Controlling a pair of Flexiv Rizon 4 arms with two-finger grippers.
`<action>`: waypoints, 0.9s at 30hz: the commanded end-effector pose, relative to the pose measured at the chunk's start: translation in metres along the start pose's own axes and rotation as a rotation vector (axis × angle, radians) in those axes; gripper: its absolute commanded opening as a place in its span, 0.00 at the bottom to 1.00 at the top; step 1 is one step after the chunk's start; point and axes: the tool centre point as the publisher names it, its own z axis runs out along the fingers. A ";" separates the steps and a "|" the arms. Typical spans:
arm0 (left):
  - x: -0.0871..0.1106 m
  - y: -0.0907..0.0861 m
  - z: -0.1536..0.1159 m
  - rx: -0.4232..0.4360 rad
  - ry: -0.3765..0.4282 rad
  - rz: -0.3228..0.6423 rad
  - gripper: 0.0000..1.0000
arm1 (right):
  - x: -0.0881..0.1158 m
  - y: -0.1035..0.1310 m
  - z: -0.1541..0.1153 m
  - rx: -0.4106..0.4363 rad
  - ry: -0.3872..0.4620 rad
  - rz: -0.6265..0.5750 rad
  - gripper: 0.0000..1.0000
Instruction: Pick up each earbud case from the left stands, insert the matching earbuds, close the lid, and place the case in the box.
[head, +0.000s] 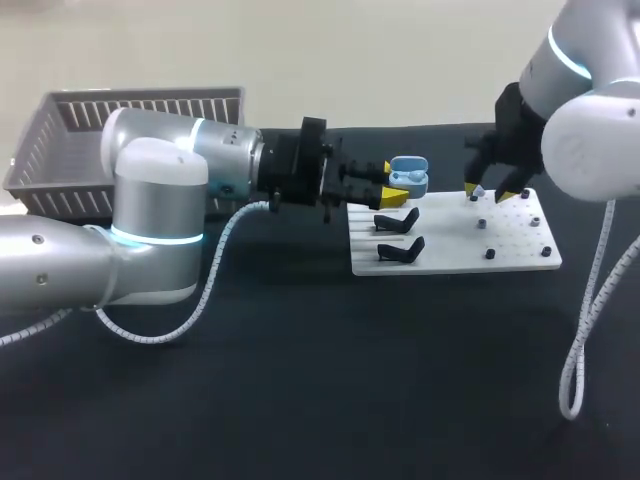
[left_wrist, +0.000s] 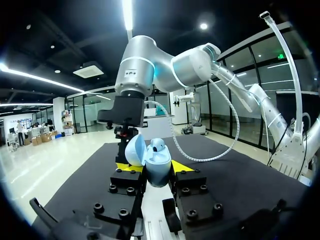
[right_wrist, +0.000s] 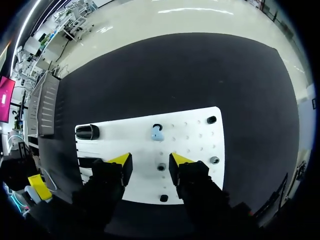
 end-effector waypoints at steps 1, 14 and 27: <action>0.001 -0.001 0.000 -0.005 -0.002 0.003 0.00 | -0.004 -0.002 0.003 -0.010 0.008 0.004 0.48; 0.001 -0.001 0.000 -0.005 -0.002 0.003 0.00 | -0.012 -0.003 0.013 -0.047 0.026 0.050 0.41; 0.001 -0.001 0.000 -0.005 -0.002 0.003 0.00 | -0.022 -0.008 0.021 -0.060 0.031 0.100 0.35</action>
